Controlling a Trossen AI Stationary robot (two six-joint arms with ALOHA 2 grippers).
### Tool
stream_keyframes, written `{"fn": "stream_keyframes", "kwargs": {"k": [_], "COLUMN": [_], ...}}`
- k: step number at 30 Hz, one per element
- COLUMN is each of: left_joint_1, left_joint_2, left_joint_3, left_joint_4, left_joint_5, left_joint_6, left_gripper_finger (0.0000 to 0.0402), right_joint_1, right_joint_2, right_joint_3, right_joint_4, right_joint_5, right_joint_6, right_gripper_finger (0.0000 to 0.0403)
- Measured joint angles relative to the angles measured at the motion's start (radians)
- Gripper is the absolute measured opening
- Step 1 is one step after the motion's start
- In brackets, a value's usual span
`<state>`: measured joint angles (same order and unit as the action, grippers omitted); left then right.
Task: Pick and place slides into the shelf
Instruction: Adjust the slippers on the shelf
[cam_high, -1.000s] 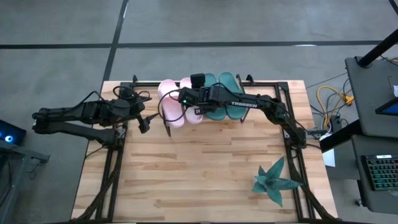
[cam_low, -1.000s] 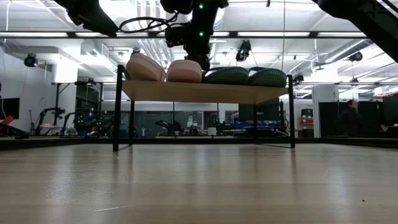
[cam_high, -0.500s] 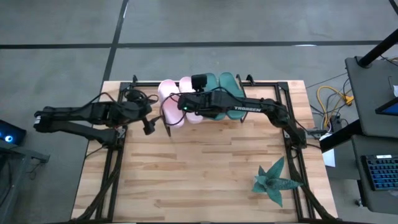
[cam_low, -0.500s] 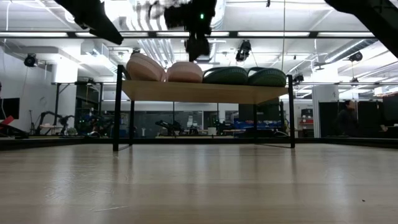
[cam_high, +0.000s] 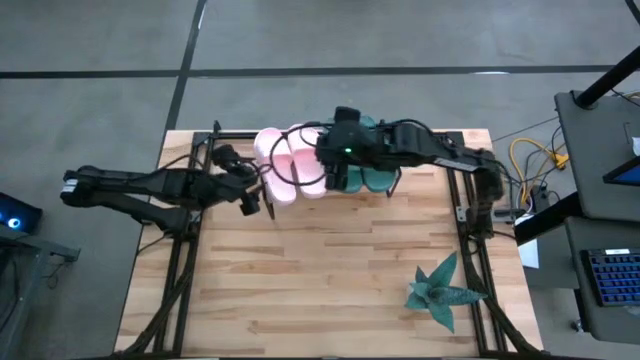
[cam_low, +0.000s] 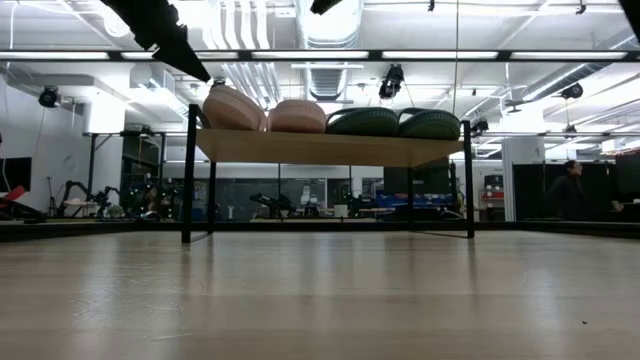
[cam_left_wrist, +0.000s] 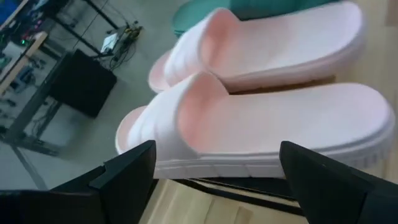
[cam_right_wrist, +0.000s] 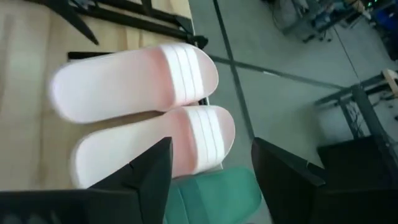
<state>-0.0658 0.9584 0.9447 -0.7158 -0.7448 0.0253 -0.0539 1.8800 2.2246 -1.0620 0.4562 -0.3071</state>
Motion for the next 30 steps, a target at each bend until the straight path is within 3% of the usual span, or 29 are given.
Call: {"fn": "stream_keyframes", "kwargs": {"k": [9, 18, 22, 30], "left_joint_1": [-0.142, -0.358, -0.377, -0.358], "left_joint_2": [0.161, 0.396, 0.510, 0.718], "left_joint_3": [0.095, 0.216, 0.281, 0.445], "left_joint_4": [-0.004, -0.032, -0.141, -0.583], "left_joint_5": [-0.017, -0.201, -0.207, -0.265], "left_joint_6": [0.020, 0.150, 0.020, -0.316], "left_gripper_finger": [0.0325, 0.0325, 0.0325, 0.0325], "right_joint_1": [0.016, -0.011, -0.026, -0.038], "right_joint_2": [-0.190, -0.353, -0.395, -0.405], "right_joint_3": [-0.217, -0.431, -0.483, -0.501], "right_joint_4": [0.115, 0.305, 0.355, 0.361], "right_joint_5": [-0.004, -0.004, -0.004, -0.004], "right_joint_6": [-0.036, -0.111, -0.122, -0.134], "right_gripper_finger": [0.0208, 0.0208, 0.0208, 0.0208]}}
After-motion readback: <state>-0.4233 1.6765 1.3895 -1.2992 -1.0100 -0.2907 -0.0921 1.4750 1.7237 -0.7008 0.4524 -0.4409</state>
